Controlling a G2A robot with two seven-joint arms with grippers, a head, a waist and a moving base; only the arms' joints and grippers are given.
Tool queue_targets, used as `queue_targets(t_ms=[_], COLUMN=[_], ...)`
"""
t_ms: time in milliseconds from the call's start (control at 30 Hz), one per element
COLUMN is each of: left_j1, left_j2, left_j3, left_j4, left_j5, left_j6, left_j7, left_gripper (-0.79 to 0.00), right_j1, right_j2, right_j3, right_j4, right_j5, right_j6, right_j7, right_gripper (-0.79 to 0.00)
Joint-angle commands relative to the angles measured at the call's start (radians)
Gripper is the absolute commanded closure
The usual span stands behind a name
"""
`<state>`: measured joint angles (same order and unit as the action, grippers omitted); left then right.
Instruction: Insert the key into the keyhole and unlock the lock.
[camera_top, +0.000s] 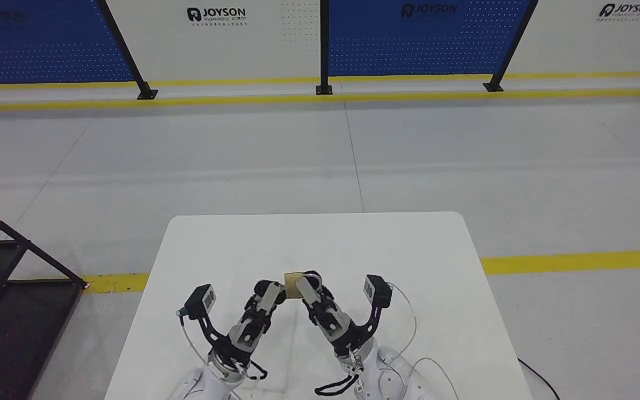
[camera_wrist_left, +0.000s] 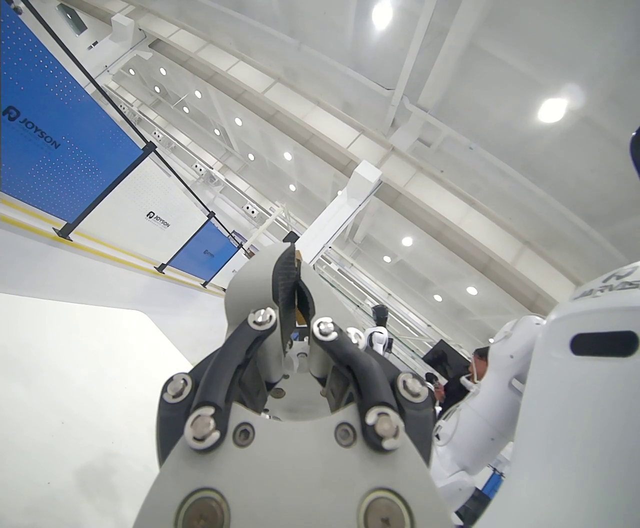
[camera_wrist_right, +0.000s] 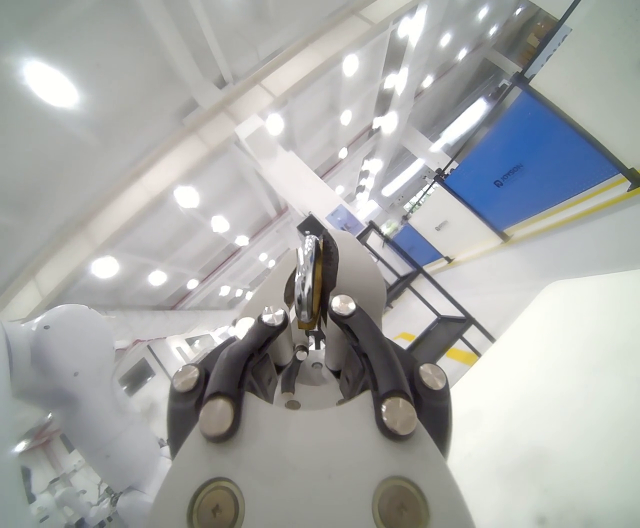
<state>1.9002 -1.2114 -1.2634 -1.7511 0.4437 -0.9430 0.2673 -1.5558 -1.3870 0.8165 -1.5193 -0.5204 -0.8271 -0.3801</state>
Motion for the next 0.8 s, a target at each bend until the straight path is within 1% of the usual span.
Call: queue_targets(t_ms=[0, 33, 67, 133, 200, 333, 367, 433, 467, 500, 533, 633, 700, 767], left_j1=[0.001, 0.0, 0.001, 0.002, 0.003, 0.006, 0.007, 0.008, 0.009, 0.01, 0.011, 0.013, 0.013, 0.013], left_j2=[-0.002, -0.003, -0.003, -0.004, -0.004, -0.004, -0.004, -0.003, -0.003, -0.002, -0.002, -0.001, -0.001, -0.001], left_j3=[0.002, 0.002, 0.002, 0.0, -0.002, -0.009, -0.012, -0.018, -0.023, -0.027, -0.029, -0.035, -0.036, -0.037], left_j4=[0.001, 0.001, 0.002, 0.002, 0.002, -0.001, 0.0, 0.002, 0.005, 0.008, 0.01, 0.015, 0.016, 0.017], left_j5=[0.009, 0.01, 0.011, 0.012, 0.013, 0.012, 0.012, 0.015, 0.018, 0.019, 0.02, 0.022, 0.023, 0.022], left_j6=[0.002, 0.003, 0.004, 0.004, 0.003, 0.0, -0.002, -0.011, -0.018, -0.021, -0.025, -0.03, -0.032, -0.033], left_j7=[0.009, 0.013, 0.014, 0.017, 0.017, 0.018, 0.017, 0.012, 0.008, 0.008, 0.007, -0.002, -0.008, -0.014], left_gripper=[-0.289, -0.403, -0.548, -0.65, -0.659, -0.634, -0.616, -0.56, -0.508, -0.428, -0.388, -0.311, -0.292, -0.246], right_j1=[-0.002, -0.004, -0.006, -0.009, -0.012, -0.018, -0.02, -0.023, -0.024, -0.025, -0.026, -0.03, -0.031, -0.033], right_j2=[-0.001, 0.0, -0.001, 0.0, 0.0, 0.0, 0.0, 0.001, 0.002, 0.002, 0.002, 0.004, 0.004, 0.005], right_j3=[0.003, 0.006, 0.008, 0.011, 0.016, 0.023, 0.026, 0.032, 0.034, 0.037, 0.039, 0.043, 0.046, 0.048], right_j4=[-0.001, -0.002, -0.003, -0.005, -0.008, -0.014, -0.015, -0.017, -0.018, -0.02, -0.021, -0.024, -0.027, -0.03], right_j5=[-0.004, -0.007, -0.009, -0.012, -0.015, -0.02, -0.021, -0.021, -0.021, -0.019, -0.017, -0.009, -0.004, -0.001], right_j6=[-0.002, -0.003, -0.004, -0.007, -0.009, -0.011, -0.012, -0.013, -0.012, -0.012, -0.012, -0.009, -0.006, -0.002], right_j7=[-0.003, -0.004, -0.006, -0.007, -0.008, -0.009, -0.008, -0.004, -0.001, 0.002, 0.005, 0.02, 0.03, 0.039], right_gripper=[0.0, 0.0, 0.0, 0.0, 0.0, 0.0, 0.0, 0.0, 0.0, 0.0, 0.0, 0.0, 0.0, 0.0])
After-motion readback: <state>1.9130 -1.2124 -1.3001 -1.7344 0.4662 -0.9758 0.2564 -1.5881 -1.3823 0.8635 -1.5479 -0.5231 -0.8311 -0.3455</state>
